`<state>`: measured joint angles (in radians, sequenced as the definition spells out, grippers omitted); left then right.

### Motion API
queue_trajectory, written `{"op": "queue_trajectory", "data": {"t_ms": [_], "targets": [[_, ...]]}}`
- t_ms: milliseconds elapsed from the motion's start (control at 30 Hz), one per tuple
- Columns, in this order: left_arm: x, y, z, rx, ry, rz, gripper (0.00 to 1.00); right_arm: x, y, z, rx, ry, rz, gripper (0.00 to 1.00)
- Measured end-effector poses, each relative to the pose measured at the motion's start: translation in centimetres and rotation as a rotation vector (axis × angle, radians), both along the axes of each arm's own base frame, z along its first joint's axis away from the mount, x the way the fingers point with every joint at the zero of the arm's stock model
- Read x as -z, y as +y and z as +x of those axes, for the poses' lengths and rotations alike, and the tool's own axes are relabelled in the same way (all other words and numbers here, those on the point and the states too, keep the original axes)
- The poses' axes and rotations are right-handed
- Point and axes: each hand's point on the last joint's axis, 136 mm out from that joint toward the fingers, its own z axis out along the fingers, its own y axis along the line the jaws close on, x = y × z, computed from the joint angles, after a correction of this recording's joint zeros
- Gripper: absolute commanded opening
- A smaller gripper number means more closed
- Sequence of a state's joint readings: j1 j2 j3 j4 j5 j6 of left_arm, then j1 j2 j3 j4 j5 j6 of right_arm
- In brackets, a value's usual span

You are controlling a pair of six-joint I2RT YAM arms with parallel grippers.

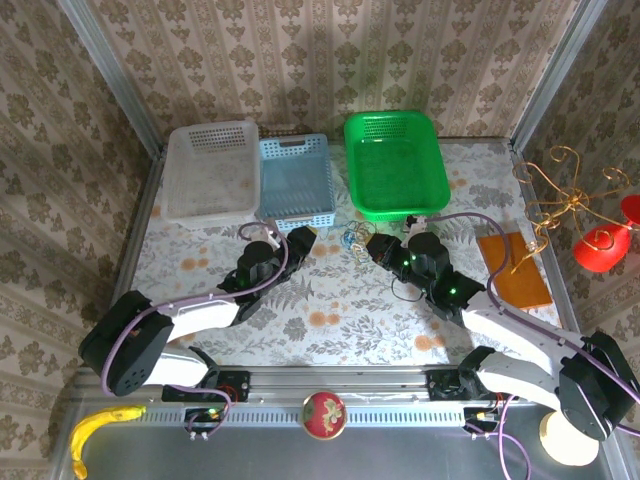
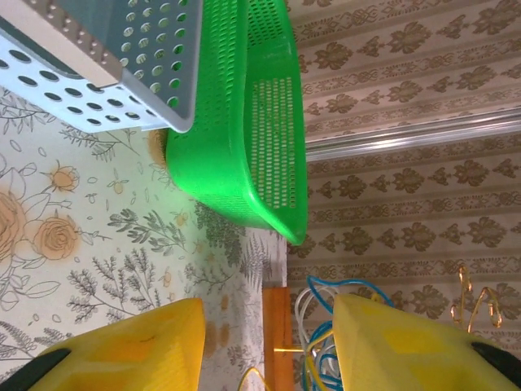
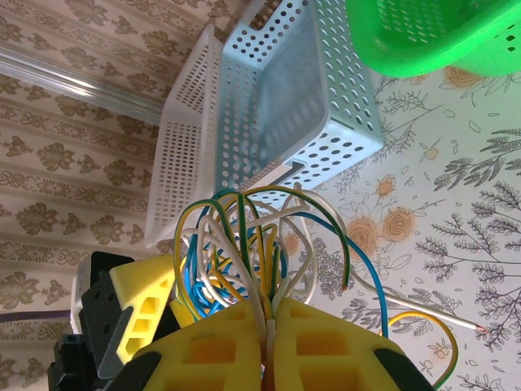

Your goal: Untangle the cables

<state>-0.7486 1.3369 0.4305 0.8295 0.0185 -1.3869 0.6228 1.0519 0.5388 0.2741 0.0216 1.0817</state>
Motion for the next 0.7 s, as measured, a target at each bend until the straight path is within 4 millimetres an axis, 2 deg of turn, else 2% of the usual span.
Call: {"op": "queue_trajectory", "data": {"t_ms": [567, 700], "targets": [[-0.74, -0.98, 0.49, 0.003, -0.019, -0.053, 0.34, 0.19, 0.66, 0.19, -0.01, 0.008, 0.024, 0.1], [-0.83, -1.04, 0.55, 0.003, -0.022, -0.059, 0.28, 0.31, 0.74, 0.08, -0.013, 0.011, 0.024, 0.1]]}}
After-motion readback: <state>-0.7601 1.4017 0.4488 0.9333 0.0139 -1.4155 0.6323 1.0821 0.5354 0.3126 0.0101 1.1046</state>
